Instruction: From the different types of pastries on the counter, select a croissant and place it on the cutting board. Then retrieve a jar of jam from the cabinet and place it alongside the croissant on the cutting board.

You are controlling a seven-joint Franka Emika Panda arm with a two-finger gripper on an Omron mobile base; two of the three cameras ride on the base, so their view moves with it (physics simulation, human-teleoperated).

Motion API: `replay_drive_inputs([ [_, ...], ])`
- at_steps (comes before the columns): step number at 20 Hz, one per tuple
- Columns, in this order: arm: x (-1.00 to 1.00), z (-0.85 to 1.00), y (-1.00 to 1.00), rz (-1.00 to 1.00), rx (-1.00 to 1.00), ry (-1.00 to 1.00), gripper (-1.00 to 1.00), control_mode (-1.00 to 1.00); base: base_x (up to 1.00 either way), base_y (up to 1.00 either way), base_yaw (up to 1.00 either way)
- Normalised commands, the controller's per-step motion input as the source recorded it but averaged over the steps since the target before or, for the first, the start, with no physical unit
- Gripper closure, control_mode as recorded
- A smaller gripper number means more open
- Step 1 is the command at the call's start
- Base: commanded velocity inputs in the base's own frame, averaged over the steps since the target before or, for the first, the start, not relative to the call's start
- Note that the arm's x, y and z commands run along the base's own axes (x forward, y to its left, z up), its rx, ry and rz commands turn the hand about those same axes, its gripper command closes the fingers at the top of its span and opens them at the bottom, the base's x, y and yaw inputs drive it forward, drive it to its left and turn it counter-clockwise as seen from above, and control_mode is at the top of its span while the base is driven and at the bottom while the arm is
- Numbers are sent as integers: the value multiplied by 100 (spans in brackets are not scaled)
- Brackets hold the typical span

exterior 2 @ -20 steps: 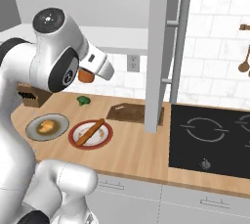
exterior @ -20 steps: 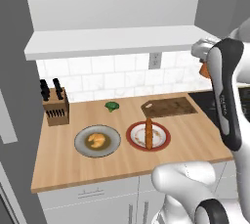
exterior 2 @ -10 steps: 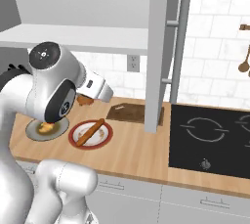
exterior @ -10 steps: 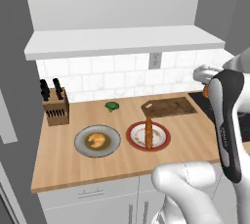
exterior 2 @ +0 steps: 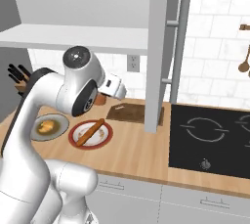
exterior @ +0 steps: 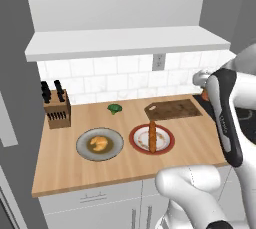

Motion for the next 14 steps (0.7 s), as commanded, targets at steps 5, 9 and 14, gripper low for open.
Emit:
replay_drive_inputs([
  [5, 9, -59, 22, 3, -4, 14, 100, -100, 0, 0, 0],
  [9, 100, -14, -59, 2, 3, 7, 100, -100, 0, 0, 0],
  [14, 95, 0, -66, 3, 6, -1, 100, -100, 0, 0, 0],
])
